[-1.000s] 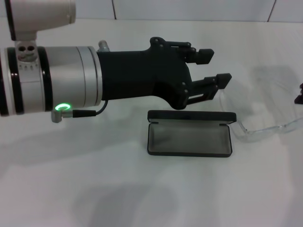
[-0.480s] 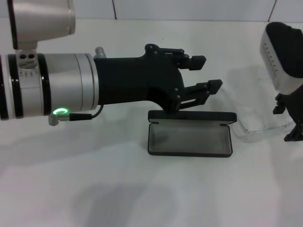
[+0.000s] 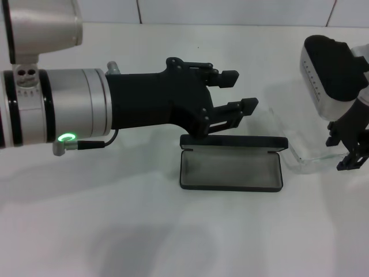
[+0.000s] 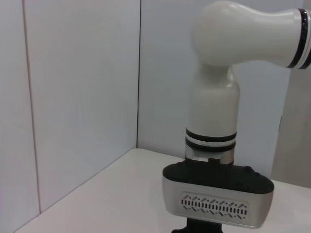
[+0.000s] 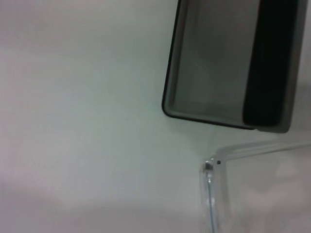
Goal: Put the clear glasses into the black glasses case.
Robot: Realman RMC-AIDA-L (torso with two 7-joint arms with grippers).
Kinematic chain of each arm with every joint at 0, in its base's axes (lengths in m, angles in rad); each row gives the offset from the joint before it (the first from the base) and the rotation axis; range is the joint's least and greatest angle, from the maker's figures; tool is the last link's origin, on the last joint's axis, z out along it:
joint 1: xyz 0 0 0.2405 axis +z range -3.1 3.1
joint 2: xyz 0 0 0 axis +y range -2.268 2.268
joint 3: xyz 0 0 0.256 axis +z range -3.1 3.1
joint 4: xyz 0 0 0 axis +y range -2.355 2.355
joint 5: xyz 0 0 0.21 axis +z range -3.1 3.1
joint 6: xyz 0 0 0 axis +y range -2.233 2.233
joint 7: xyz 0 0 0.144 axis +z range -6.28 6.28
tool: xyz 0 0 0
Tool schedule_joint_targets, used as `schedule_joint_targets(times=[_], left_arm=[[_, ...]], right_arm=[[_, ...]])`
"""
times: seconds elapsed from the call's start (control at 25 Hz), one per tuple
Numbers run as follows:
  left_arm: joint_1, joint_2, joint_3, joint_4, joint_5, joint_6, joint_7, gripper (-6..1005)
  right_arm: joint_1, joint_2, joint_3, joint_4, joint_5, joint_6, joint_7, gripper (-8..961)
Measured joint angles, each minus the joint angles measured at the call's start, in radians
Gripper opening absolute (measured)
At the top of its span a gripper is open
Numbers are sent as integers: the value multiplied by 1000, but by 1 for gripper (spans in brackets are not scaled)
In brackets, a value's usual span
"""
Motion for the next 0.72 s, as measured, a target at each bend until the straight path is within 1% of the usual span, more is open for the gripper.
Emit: schedule_joint_targets(times=[0.44, 0.56, 0.64, 0.72], left_arm=[[0, 0, 0, -21, -1, 0, 10, 476], [1, 0, 0, -26, -2, 0, 10, 475], [2, 0, 0, -29, -3, 0, 10, 474], [2, 0, 0, -30, -4, 0, 10, 474]], right_arm=[[-23, 0, -15, -9, 1, 4, 15, 420], [-37, 0, -11, -26, 2, 4, 23, 285], [-63, -1, -8, -72, 2, 0, 29, 195], [-91, -3, -6, -119, 2, -6, 34, 170]])
